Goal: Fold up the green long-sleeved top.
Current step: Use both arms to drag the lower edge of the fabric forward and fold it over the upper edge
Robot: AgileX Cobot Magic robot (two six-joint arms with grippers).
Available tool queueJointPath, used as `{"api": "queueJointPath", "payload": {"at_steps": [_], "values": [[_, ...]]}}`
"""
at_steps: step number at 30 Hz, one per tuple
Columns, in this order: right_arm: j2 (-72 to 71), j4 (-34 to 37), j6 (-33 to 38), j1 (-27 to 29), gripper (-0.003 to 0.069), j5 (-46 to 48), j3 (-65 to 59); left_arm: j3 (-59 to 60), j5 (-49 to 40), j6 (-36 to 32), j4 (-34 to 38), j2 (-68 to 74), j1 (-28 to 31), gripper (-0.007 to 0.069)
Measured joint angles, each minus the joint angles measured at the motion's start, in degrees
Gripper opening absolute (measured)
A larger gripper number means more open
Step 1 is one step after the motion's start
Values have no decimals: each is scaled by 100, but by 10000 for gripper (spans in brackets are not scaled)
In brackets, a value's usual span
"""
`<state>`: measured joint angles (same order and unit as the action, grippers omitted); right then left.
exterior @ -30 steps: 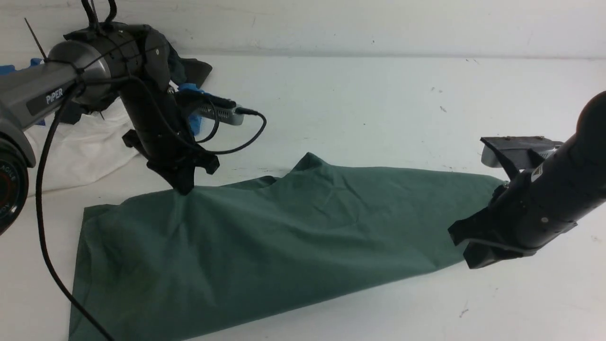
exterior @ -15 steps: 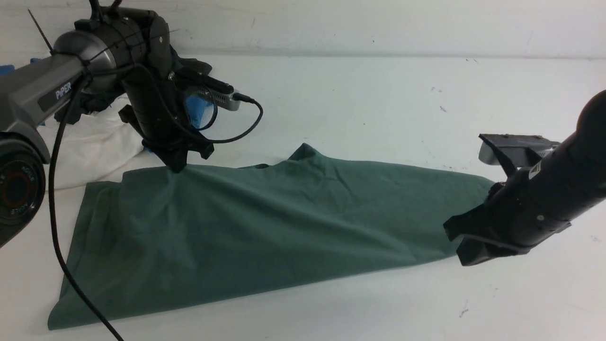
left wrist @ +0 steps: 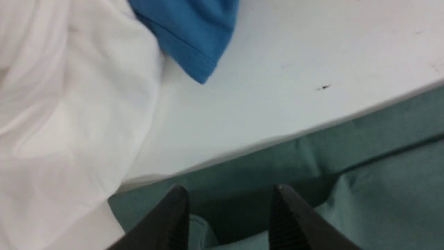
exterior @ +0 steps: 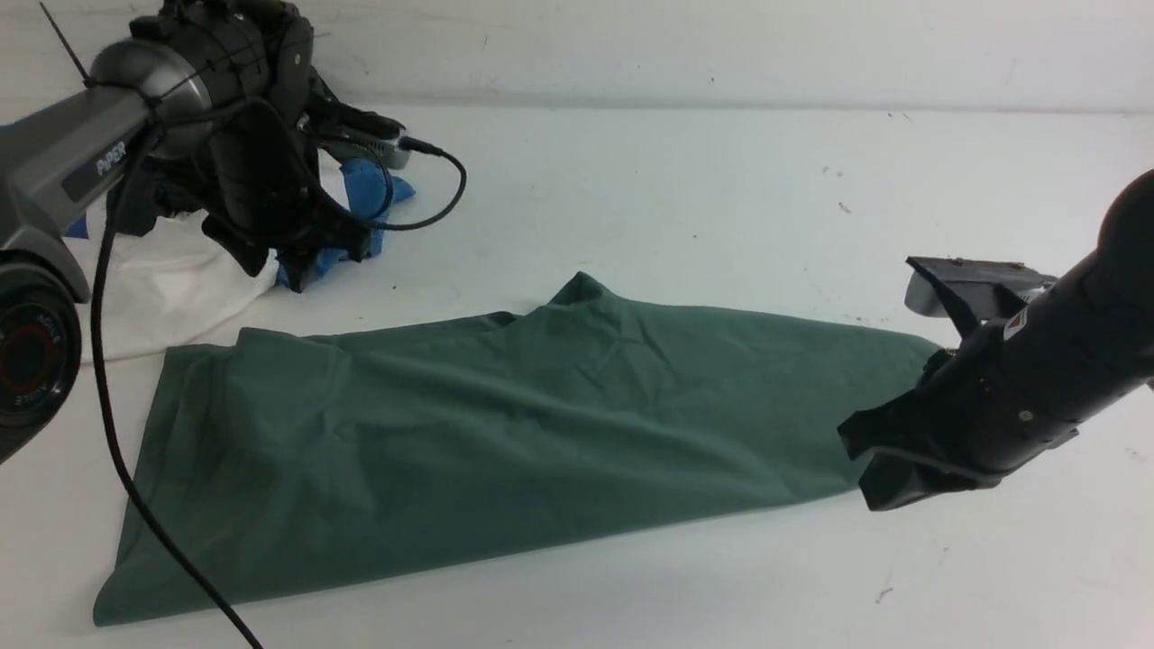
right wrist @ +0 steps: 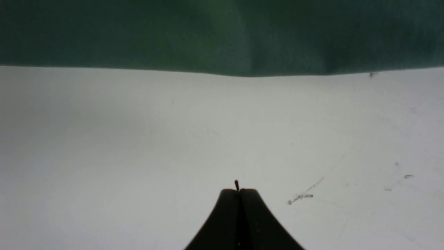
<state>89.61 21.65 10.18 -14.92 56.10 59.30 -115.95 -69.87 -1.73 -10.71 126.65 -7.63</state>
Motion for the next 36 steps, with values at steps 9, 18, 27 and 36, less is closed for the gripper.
{"api": "queueJointPath", "payload": {"at_steps": [9, 18, 27, 36], "values": [[0, 18, 191, 0, -15, 48, 0, 1007, -55, 56, 720, -573, 886, -1], [0, 24, 232, 0, -15, 38, 0, 1213, 146, 52, 1071, -84, 1194, 64], [0, 79, 299, 0, -15, 22, 0, 1215, 606, 64, 921, 182, 1170, 370], [0, 101, 315, 0, -15, 11, 0, 1192, 606, 76, 970, 278, 1163, 293]]}}
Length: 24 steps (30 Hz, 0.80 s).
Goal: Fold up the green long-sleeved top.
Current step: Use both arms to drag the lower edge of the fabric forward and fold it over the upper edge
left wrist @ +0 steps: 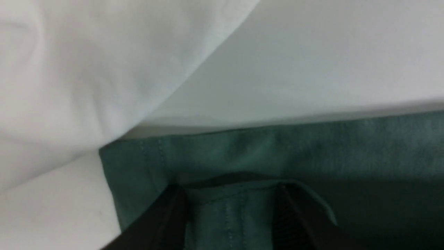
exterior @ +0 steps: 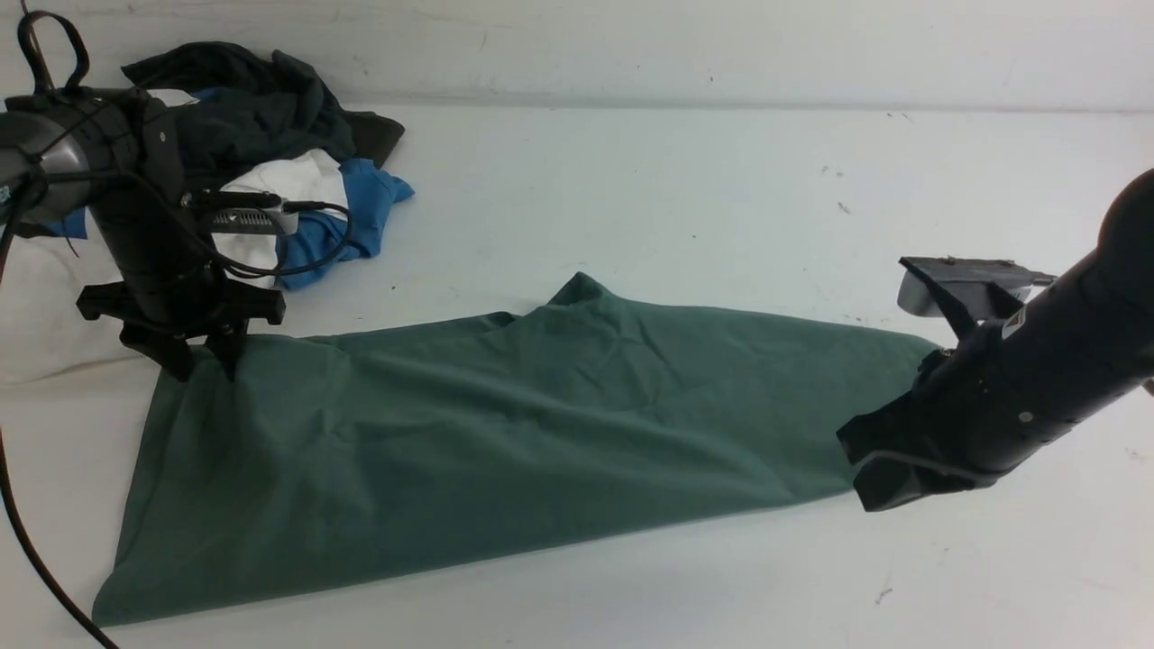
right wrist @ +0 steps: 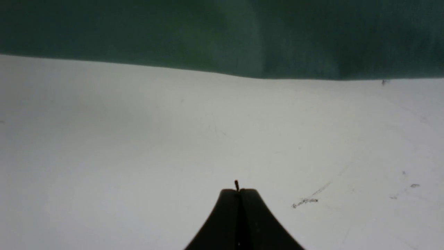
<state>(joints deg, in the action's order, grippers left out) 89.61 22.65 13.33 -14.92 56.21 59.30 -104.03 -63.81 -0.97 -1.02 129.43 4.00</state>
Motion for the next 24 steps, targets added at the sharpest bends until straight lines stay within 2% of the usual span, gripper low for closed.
{"api": "queueJointPath", "payload": {"at_steps": [2, 4, 7, 11, 20, 24], "values": [[0, 0, 0, 0, -15, 0, 0, -20, -101, -5, 0, 0, -4, 224], [0, 2, 0, 0, -15, 0, 0, -109, -297, -49, -6, 0, -4, 103], [0, 2, 0, 0, -15, -2, 0, -279, -448, -116, -10, -49, -4, 24], [0, 19, 1, 0, -15, -62, 0, -467, -509, -131, -41, -319, -4, 19], [0, 221, 1, 0, -15, -449, 21, -575, -253, 97, -674, -557, 138, 19], [198, 234, 15, 0, -15, -170, 762, -575, -220, 134, -695, -398, 163, 19]]}}
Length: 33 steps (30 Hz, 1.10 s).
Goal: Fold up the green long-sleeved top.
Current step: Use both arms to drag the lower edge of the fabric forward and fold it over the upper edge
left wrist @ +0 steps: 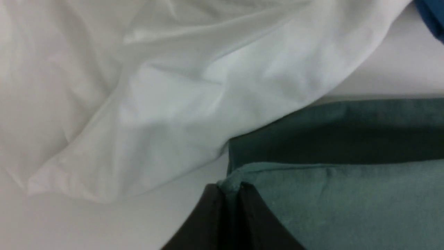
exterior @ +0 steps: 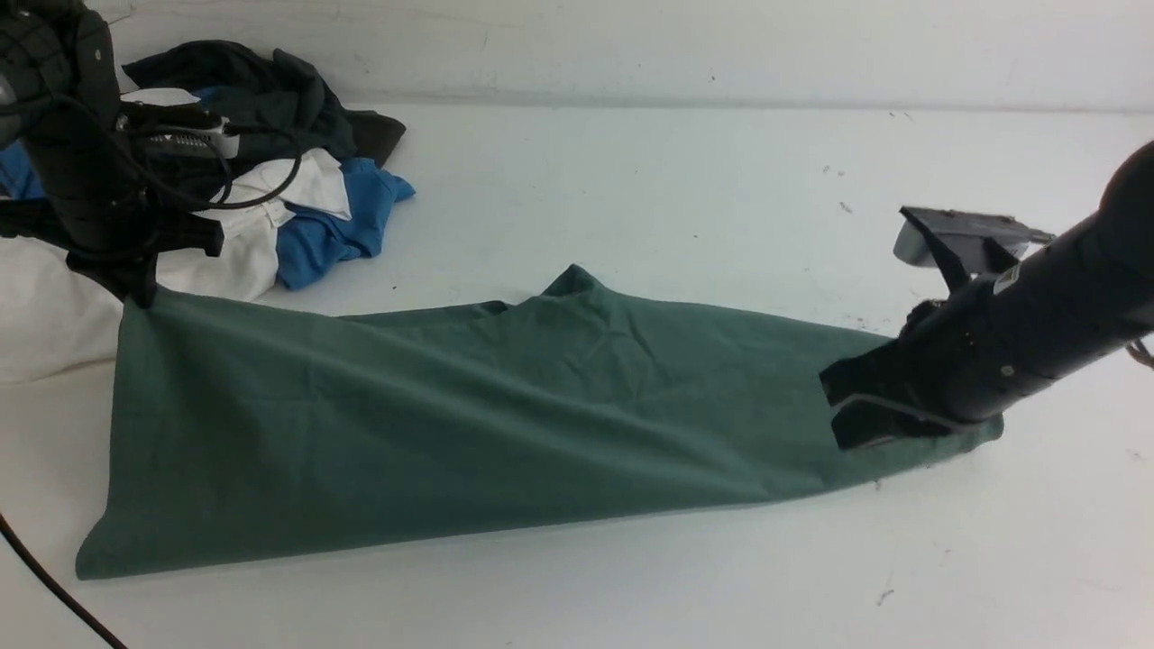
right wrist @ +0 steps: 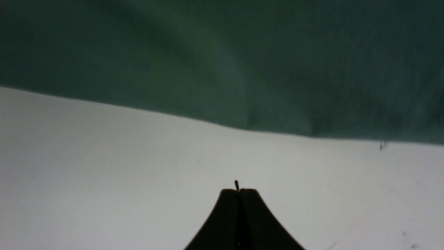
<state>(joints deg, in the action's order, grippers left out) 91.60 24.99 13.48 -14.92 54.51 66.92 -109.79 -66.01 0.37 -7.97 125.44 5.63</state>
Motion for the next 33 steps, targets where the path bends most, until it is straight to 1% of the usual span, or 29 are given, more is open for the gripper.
{"api": "queueJointPath", "payload": {"at_steps": [1, 2, 3, 6, 7, 8, 9, 11, 12, 14, 15, 16, 17, 18, 19, 20, 21, 22, 24, 26, 28, 30, 33], "values": [[22, 0, 14, 0, -15, 31, 63, 0, 7, 0, 0, 1, 0, 19], [252, 0, 146, -5, -15, 303, 630, 0, 13, 5, -2, 8, 0, 19], [288, 0, 174, -14, -15, 340, 707, 0, 13, 5, -2, 8, 0, 19], [1201, -97, 736, -208, -15, 1037, 2397, 0, 20, 17, -2, 8, 25, 19], [1201, -97, 757, -226, -15, 1077, 2397, 0, 20, 17, 9, 8, 34, 19], [1667, -195, 867, -365, -10, 1321, 3156, 0, 15, 17, 21, 12, 47, 19], [1907, -256, 923, -447, -6, 1434, 3525, 0, 2, 17, 28, 12, 61, 19], [2548, -419, 989, -655, 18, 1569, 4506, 0, -37, 17, 48, 12, 77, 19], [2607, -432, 989, -689, 25, 1574, 4591, 0, -44, 11, 49, 12, 74, 19], [3214, -556, 1026, -850, 78, 1607, 5478, 0, -92, -37, 53, 12, 78, 19], [3428, -584, 1053, -885, 101, 1625, 5723, 0, -129, -37, 53, 12, 78, 19], [3658, -630, 1116, -933, 141, 1639, 6091, 0, -160, -71, 53, 12, 78, 19], [3800, -647, 1163, -972, 179, 1646, 6274, 0, -179, -96, 53, 12, 78, 19], [3866, -647, 1194, -973, 187, 1646, 6360, 0, -179, -96, 53, 12, 78, 19], [4118, -661, 1322, -1021, 260, 1659, 6660, 0, -219, -128, 80, 12, 78, 19], [4262, -667, 1403, -1037, 302, 1664, 6812, 0, -255, -155, 101, 12, 78, 19], [4290, -667, 1421, -1037, 302, 1664, 6839, 0, -271, -163, 107, 12, 78, 19], [4531, -672, 1577, -1080, 367, 1674, 7053, 0, -313, -169, 155, 12, 80, 19], [4754, -673, 1673, -1098, 417, 1657, 7189, 0, -313, -187, 224, 12, 85, 19], [4934, -740, 1876, -1115, 445, 1501, 7236, 0, -313, -214, 265, 12, 87, 19], [5141, -948, 2086, -1127, 457, 1325, 7264, 0, -313, -231, 279, 12, 92, 19], [5310, -1092, 2186, -1139, 461, 1186, 7263, 0, -319, -273, 279, 12, 92, 19], [5508, -1130, 2218, -1144, 461, 959, 7263, 0, -318, -353, 279, 12, 94, 19]]}}
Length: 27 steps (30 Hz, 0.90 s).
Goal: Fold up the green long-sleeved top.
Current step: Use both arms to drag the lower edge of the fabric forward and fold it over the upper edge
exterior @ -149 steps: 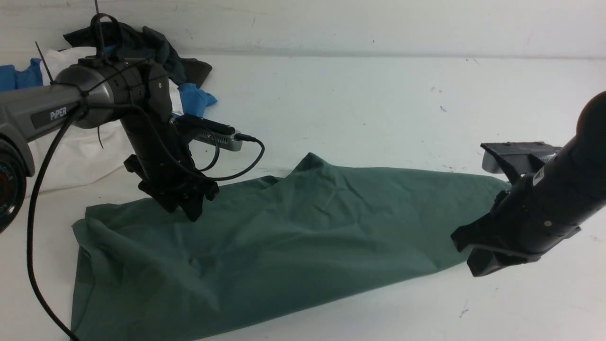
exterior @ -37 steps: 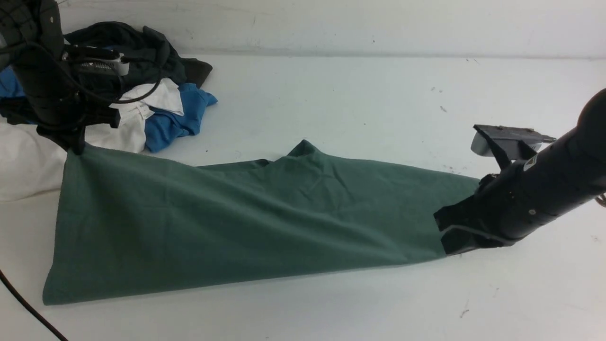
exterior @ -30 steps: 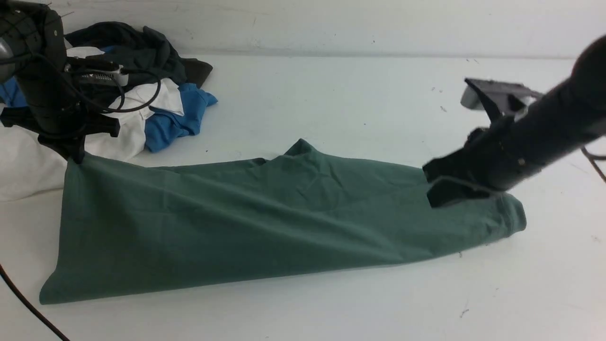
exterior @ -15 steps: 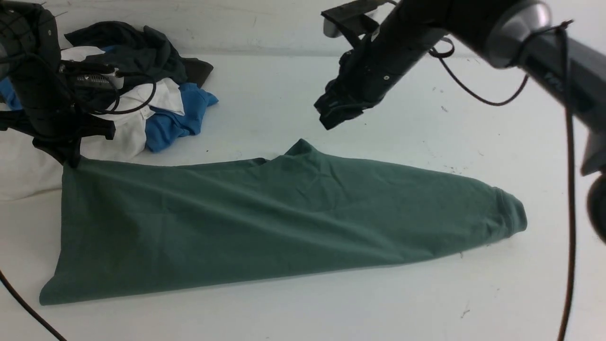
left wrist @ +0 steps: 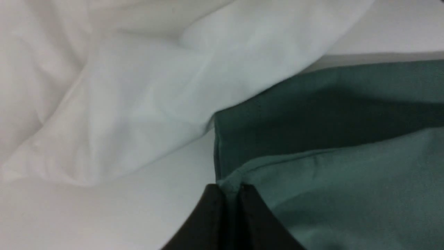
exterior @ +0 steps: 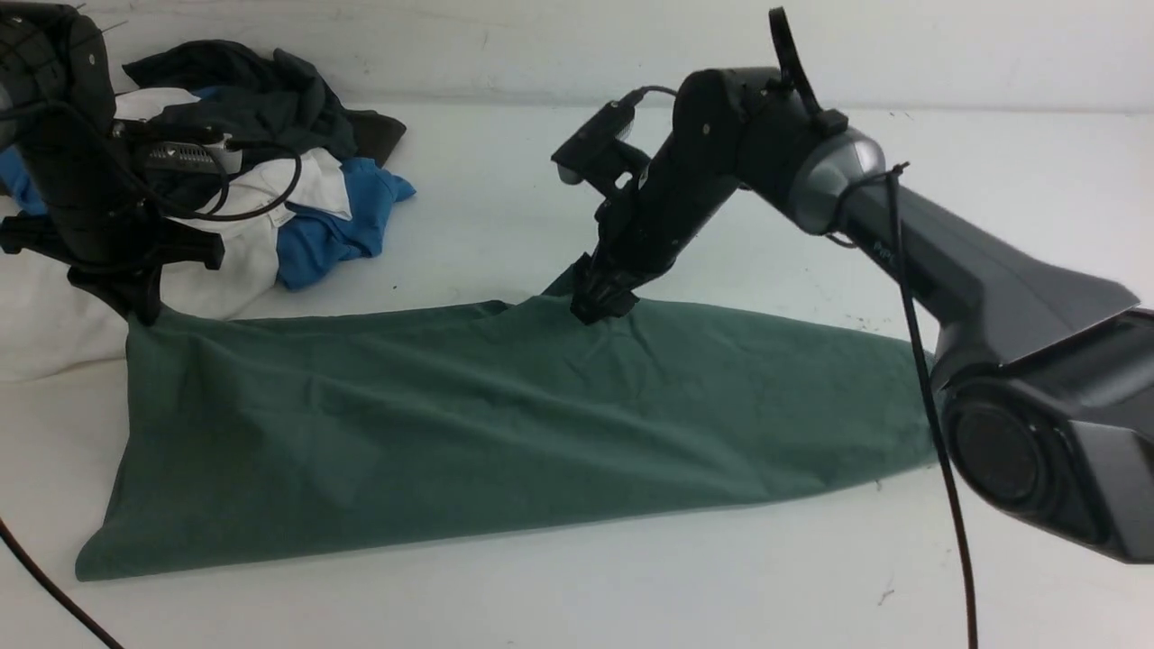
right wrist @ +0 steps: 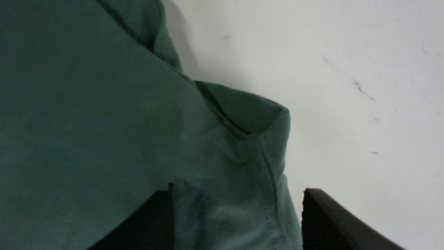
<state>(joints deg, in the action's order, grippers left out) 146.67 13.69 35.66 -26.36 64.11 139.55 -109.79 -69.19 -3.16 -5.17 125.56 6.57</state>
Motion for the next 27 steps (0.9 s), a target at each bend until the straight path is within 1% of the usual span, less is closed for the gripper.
{"api": "queueJointPath", "payload": {"at_steps": [4, 7, 10, 13, 14, 15, 17, 18, 23, 27], "values": [[99, -44, 7, 4, 460, -285, 0, 0, 0, -63, 18, 33, 5, 19], [137, -44, 12, 4, 435, -386, 0, 0, 0, -67, 57, 37, 5, 19], [170, -44, 26, 4, 304, -405, 0, 0, 13, -86, 94, 37, 5, 19], [170, -44, 213, 4, 122, -227, 0, 0, 32, -86, 100, 39, 5, 19], [170, -44, 235, 4, 99, -208, 0, 0, 32, -86, 112, 45, 5, 19], [170, -44, 265, 4, 41, -165, 0, 0, 32, -86, 139, 44, 5, 19], [170, -44, 276, 4, 8, -134, 0, 0, 32, -90, 194, 44, 5, 19], [170, -44, 276, 4, 5, -134, 0, 0, 32, -90, 214, 44, 5, 19], [23, -91, 282, 4, 2, 46, 0, 0, 44, -119, 213, 24, 5, 19], [-351, -297, 242, 4, 2, 19, 0, 4, 332, -112, 205, -125, 5, 19]]}}
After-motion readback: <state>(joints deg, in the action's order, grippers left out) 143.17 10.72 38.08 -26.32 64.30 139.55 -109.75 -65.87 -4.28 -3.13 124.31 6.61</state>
